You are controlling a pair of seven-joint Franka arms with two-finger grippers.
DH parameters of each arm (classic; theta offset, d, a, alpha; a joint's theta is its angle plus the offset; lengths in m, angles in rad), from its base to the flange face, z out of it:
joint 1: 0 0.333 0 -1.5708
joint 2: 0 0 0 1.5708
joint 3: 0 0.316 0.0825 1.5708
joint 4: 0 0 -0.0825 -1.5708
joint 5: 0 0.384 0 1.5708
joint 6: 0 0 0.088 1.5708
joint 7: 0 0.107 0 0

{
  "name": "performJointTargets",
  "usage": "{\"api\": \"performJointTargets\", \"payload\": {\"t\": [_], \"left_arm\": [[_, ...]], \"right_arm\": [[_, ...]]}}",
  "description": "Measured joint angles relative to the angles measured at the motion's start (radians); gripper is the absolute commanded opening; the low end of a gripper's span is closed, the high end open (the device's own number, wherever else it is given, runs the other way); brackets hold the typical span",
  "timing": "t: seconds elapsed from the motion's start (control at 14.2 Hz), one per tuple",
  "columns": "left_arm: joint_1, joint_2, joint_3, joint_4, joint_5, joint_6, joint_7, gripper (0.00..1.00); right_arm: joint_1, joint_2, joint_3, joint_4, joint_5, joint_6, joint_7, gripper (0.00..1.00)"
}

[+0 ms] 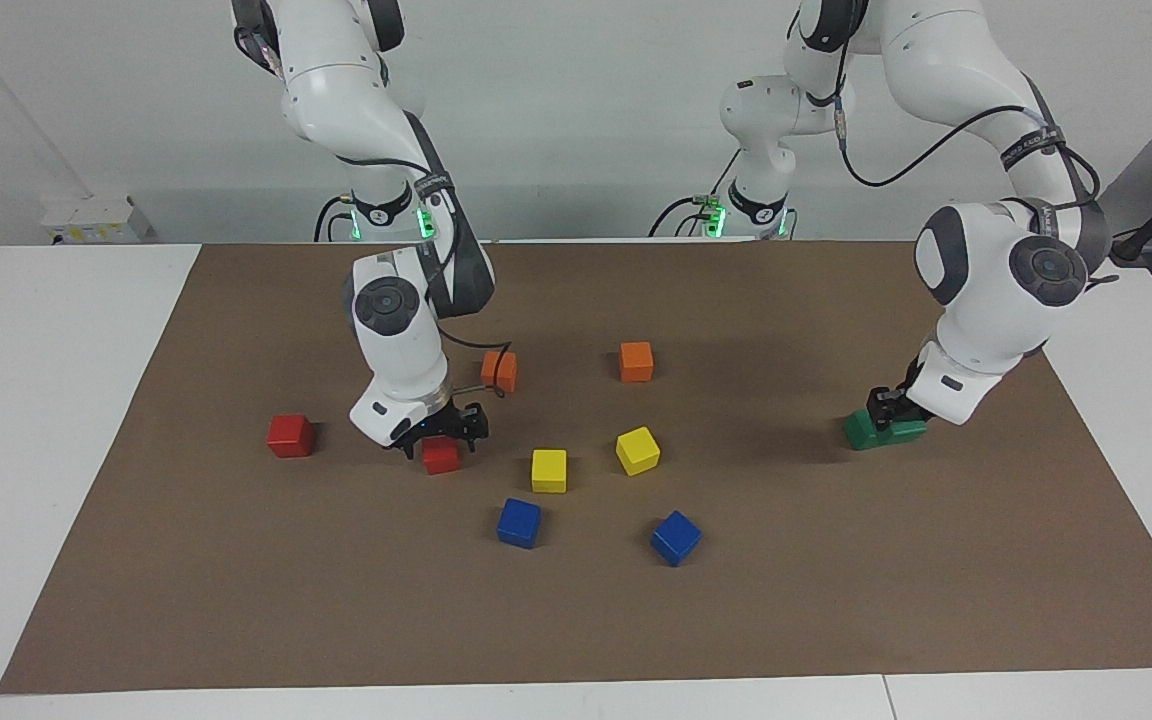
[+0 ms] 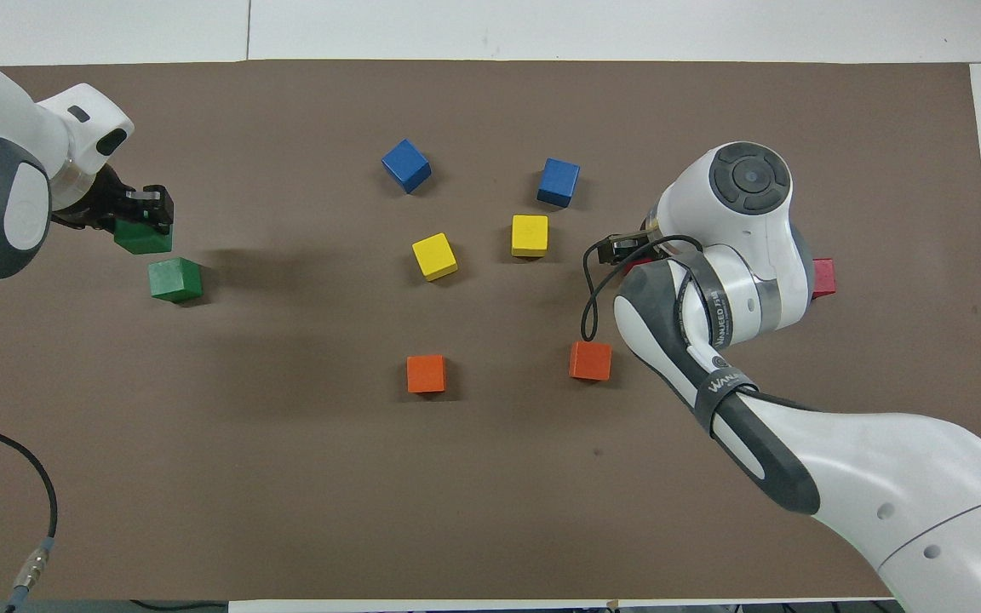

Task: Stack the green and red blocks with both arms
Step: 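Lower the green cube onto the placed green cube with the left gripper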

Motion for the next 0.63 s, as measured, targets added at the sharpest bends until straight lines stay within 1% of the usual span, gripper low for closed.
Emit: {"api": "performJointTargets", "payload": {"t": [0.14,0.21,0.28,0.35,0.42,0.49,0.63], "left_arm": [[0.008,-0.003,0.0,-0.033,-0.003,0.032,0.018,0.0],[0.008,-0.006,0.0,-0.047,-0.015,0.037,0.018,0.0],[0.01,-0.011,0.0,-0.06,-0.034,0.04,0.016,0.0],[0.016,-0.016,0.0,-0.071,-0.049,0.044,0.014,0.01],[0.022,-0.022,0.0,-0.08,-0.058,0.049,0.008,0.02],[0.027,-0.027,0.0,-0.085,-0.062,0.05,-0.002,0.02],[0.031,-0.034,0.0,-0.092,-0.064,0.05,-0.012,0.02]], "right_arm": [[0.0,0.0,0.0,-0.002,0.0,0.002,0.001,0.84],[0.0,0.0,0.0,-0.004,0.0,0.004,0.001,0.8],[0.0,0.001,0.0,-0.006,0.0,0.007,0.001,0.71],[0.0,0.002,0.0,-0.009,0.0,0.014,0.001,0.54],[0.0,0.004,0.0,-0.011,0.0,0.026,0.001,0.29],[0.0,0.006,-0.001,-0.013,0.0,0.032,0.001,0.0],[-0.001,0.008,-0.002,-0.013,0.001,0.034,0.001,0.0]]}}
